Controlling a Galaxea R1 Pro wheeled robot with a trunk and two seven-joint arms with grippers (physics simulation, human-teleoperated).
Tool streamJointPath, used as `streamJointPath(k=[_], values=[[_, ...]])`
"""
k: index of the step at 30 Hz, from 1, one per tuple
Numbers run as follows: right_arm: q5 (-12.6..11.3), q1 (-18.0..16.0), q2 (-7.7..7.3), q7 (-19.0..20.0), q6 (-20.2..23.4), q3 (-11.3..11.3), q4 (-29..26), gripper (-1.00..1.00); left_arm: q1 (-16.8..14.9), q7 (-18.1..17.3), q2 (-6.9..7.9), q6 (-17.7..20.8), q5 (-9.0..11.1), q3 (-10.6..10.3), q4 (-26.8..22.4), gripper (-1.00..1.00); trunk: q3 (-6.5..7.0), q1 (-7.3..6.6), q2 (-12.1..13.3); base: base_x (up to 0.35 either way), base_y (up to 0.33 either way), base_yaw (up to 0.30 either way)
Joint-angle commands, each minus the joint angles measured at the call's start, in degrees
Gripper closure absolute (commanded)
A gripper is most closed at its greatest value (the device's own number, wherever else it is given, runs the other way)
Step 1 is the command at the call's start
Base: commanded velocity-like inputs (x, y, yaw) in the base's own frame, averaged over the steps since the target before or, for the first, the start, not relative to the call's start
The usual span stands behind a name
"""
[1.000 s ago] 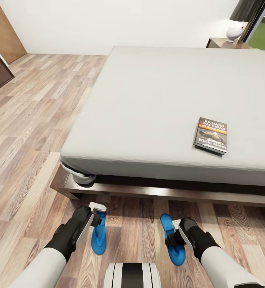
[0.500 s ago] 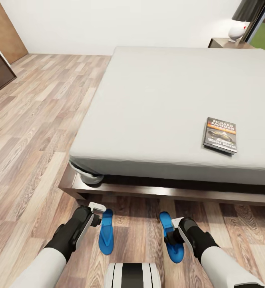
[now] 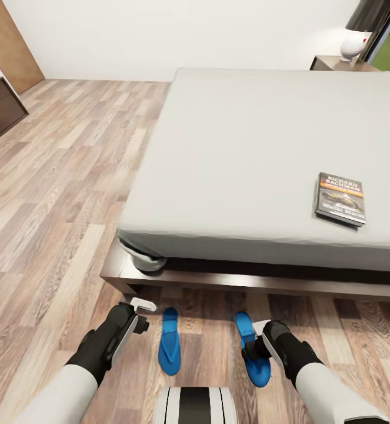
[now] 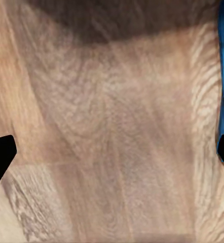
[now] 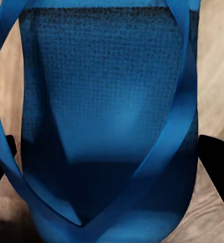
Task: In the bedroom, move the book from the bed onto either nightstand, and place the two sandals side by side next to the bed.
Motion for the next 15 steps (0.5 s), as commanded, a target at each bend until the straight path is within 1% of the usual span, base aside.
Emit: streamJointPath(k=[1,3,8,15], values=[[0.6,0.0,-0.03,0.4,0.3,0.1,-0.1,1.0,0.0,0.0,0.01,0.2,-0.2,-0.1,0.0,-1.0,-0.04,-0.01,0.0,0.0,0.253,0.0],[0.6,0.0,-0.05,0.4,0.3,0.1,-0.1,1.0,0.0,0.0,0.01,0.2,-0.2,-0.1,0.0,-1.0,-0.04,-0.01,0.0,0.0,0.214,0.0],[0.6,0.0,-0.07,0.4,0.3,0.1,-0.1,1.0,0.0,0.0,0.01,0.2,-0.1,-0.1,0.0,-1.0,-0.04,-0.01,0.0,0.0,0.092,0.0],[0.6,0.0,-0.09,0.4,0.3,0.1,-0.1,1.0,0.0,0.0,0.01,0.1,-0.1,-0.1,0.0,-1.0,-0.04,-0.01,0.0,0.0,0.258,0.0]])
